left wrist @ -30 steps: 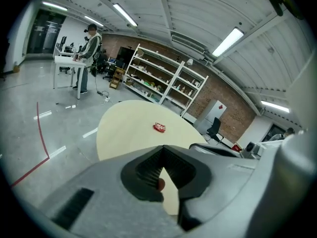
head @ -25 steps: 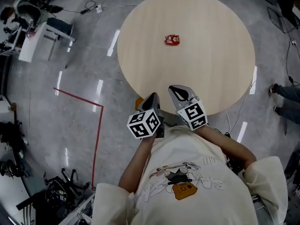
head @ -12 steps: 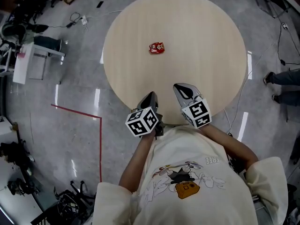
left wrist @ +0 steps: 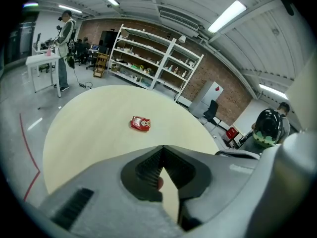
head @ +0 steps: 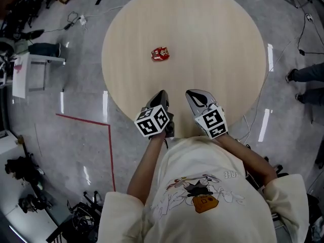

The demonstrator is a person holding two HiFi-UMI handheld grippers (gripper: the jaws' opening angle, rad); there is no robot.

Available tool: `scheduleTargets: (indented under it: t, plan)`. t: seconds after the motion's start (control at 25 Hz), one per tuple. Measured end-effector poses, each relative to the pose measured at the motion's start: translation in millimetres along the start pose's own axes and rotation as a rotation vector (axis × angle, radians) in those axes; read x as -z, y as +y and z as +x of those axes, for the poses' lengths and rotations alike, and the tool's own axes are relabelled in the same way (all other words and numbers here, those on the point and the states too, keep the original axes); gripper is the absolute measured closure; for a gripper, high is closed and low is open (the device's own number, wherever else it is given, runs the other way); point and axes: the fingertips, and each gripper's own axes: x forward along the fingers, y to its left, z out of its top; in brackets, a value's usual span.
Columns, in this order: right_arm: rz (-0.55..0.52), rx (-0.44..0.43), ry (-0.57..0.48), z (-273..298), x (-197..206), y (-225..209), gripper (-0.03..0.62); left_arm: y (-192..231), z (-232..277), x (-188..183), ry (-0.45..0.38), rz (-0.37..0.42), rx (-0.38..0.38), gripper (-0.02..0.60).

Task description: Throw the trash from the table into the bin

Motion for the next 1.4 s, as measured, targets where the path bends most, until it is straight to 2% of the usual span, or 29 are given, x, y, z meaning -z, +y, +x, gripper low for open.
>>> scheduleTargets:
  t: [0.08, 0.2, 0.32, 0.4, 0.52, 0.64, 0.8, 1.04, 1.4]
  plan:
    - [0.013, -0.005, 0.008, 0.9, 5.2, -11.7, 0.586, -0.4, 17.9, -6.4, 0.003, 0.024, 0.0, 0.568]
    - [0.023, -0.016, 0.014, 8.9, 11.2, -28.4, 0.586, -2.2, 46.9, -10.7, 0.035, 0.029, 0.028, 0.471]
    - [0.034, -0.022, 0.016, 18.6, 9.9, -42.7, 0.586, 1.3, 69.5, -16.0, 0.059, 0.01, 0.026, 0.419]
    - [0.045, -0.028, 0.017, 23.3, 5.2, -48.3, 0.586, 6.4, 83.2, -19.6, 0.083, 0.005, 0.018, 0.349]
    - [0.058, -0.032, 0.015, 30.0, -0.1, -57.6, 0.586, 17.4, 112.3, -26.4, 0.12, 0.026, 0.004, 0.2]
    - [0.071, -0.033, 0.015, 38.4, 5.0, -69.6, 0.586, 32.3, 148.2, -35.4, 0.133, 0.056, -0.019, 0.115]
    - [0.086, -0.038, 0.027, 47.3, 19.3, -88.7, 0.586, 49.0, 194.2, -45.1, 0.143, 0.096, -0.063, 0.058]
    - [0.126, -0.03, 0.06, 54.5, 26.7, -105.5, 0.586, 67.2, 225.0, -61.2, 0.173, 0.111, -0.12, 0.013]
    - [0.178, -0.029, 0.079, 68.1, 36.4, -118.8, 0.586, 91.9, 261.8, -62.4, 0.242, 0.138, -0.222, 0.008]
